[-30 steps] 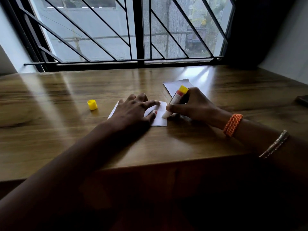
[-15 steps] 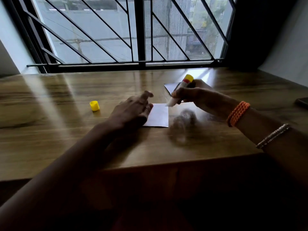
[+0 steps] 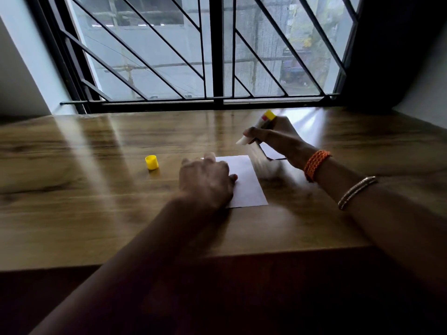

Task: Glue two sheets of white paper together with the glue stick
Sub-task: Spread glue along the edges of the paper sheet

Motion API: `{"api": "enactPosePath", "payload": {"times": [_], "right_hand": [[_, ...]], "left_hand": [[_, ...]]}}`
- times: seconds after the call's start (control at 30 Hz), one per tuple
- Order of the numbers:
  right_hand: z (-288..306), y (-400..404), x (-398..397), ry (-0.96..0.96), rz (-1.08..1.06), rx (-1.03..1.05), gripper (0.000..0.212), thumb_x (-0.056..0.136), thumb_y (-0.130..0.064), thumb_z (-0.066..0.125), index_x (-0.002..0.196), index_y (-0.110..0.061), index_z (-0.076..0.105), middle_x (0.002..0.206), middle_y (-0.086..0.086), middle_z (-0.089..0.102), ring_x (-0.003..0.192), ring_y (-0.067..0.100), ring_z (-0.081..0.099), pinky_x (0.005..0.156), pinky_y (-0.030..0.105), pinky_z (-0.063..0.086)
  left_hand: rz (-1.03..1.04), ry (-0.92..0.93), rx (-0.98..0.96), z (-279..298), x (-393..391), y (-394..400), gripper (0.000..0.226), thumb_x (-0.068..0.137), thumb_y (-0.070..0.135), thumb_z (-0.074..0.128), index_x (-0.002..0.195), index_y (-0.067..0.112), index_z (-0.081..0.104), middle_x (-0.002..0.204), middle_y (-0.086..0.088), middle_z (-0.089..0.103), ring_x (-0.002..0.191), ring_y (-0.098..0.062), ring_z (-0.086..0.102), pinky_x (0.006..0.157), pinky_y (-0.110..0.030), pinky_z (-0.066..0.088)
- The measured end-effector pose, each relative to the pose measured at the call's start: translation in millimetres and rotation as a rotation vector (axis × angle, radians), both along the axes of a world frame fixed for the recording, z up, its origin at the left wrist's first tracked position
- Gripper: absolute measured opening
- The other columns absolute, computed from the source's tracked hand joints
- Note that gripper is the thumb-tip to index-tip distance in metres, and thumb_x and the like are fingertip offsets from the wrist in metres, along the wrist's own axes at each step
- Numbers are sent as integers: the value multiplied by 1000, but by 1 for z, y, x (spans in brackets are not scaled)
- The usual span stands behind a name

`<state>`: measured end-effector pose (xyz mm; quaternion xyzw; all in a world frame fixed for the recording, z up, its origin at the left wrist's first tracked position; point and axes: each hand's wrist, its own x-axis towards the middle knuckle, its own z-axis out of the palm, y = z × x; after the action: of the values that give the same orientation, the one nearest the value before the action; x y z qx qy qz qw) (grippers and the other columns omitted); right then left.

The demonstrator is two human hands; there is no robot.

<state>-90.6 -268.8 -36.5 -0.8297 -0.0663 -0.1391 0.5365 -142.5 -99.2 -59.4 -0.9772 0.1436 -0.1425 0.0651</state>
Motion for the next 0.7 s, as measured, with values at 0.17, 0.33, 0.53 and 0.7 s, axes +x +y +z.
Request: {"api": "enactPosePath", "payload": {"times": [0.17, 0.33, 0.53, 0.7], "right_hand": [[-14, -3, 8, 46, -141, -129, 30, 74, -26, 76, 85, 0, 70, 76, 16, 67, 62, 18, 54, 56, 36, 47], [-16, -4, 12, 40, -208, -204, 29, 69, -31, 75, 82, -5, 71, 80, 16, 71, 66, 22, 57, 73, 52, 55], [-17, -3, 14, 55, -210, -204, 29, 69, -29, 75, 85, -5, 71, 86, 19, 72, 70, 23, 59, 74, 51, 55], [-18, -3, 14, 50, -192, -200, 27, 71, -28, 75, 86, -5, 71, 89, 18, 72, 74, 23, 61, 74, 49, 56]], "left_hand": [[-144, -7, -47, 8, 16, -1, 42, 91, 43, 41, 122, 15, 45, 126, -8, 50, 116, -28, 45, 88, -39, 35], [-354, 228, -79, 7, 33, 3, 45, 92, 38, 42, 134, 21, 39, 139, -1, 41, 126, -26, 34, 97, -39, 32], [-343, 316, -188, 1, 39, 5, 42, 92, 41, 42, 131, 26, 44, 144, 2, 35, 129, -25, 29, 99, -43, 25], [-345, 329, -180, 3, 41, 6, 45, 92, 41, 43, 136, 29, 41, 149, 6, 33, 133, -26, 26, 104, -46, 25]]}}
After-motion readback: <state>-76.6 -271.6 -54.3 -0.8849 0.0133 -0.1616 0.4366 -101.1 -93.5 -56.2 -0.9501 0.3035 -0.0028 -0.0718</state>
